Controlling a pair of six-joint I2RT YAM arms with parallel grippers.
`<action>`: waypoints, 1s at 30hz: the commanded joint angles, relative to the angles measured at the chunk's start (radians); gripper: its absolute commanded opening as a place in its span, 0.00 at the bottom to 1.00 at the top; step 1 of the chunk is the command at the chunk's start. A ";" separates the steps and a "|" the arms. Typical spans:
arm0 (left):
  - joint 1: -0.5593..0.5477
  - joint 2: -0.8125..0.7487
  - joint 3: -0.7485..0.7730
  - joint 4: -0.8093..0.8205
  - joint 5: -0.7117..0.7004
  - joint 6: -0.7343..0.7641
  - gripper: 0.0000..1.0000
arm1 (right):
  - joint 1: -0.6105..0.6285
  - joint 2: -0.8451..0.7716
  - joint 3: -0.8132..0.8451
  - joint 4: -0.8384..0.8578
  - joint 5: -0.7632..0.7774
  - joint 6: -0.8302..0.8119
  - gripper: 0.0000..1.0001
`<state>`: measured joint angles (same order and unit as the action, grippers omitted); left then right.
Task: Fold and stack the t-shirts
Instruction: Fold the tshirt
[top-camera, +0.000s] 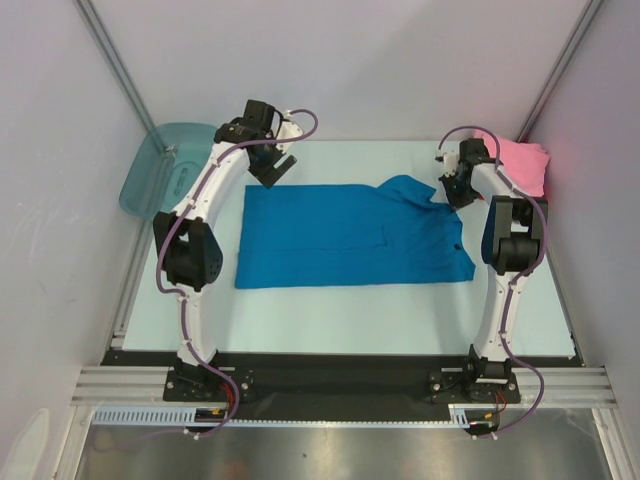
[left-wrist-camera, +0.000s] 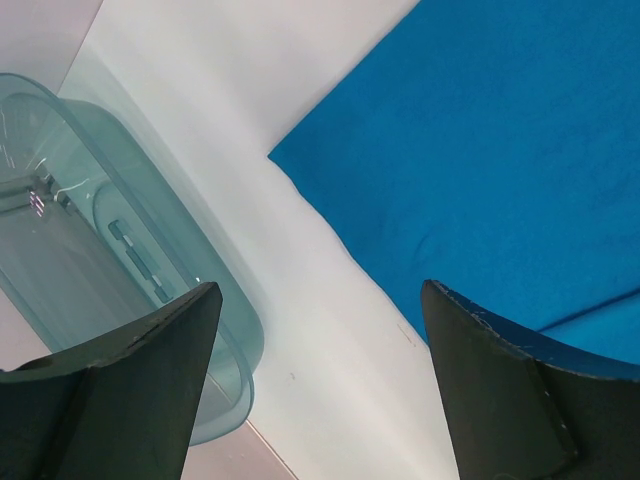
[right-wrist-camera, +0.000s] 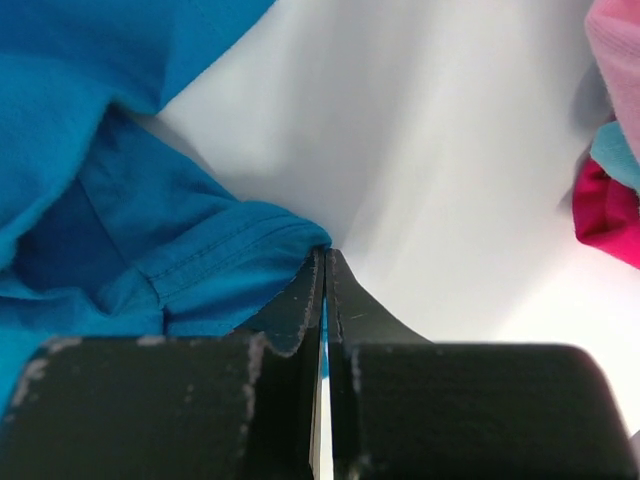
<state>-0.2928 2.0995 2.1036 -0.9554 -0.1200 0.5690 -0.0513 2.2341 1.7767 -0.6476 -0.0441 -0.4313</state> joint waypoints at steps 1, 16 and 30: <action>-0.009 -0.075 0.001 0.012 0.019 0.006 0.87 | -0.007 -0.057 -0.022 0.029 0.076 -0.023 0.00; -0.009 -0.073 -0.014 0.024 0.016 0.017 0.87 | -0.016 -0.051 0.104 -0.078 -0.006 0.028 0.56; -0.014 -0.058 -0.020 0.033 -0.003 0.037 0.87 | -0.045 0.226 0.464 -0.205 -0.356 0.271 0.46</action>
<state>-0.2939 2.0975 2.0869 -0.9443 -0.1200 0.5781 -0.0937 2.3764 2.2169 -0.7677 -0.2455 -0.2527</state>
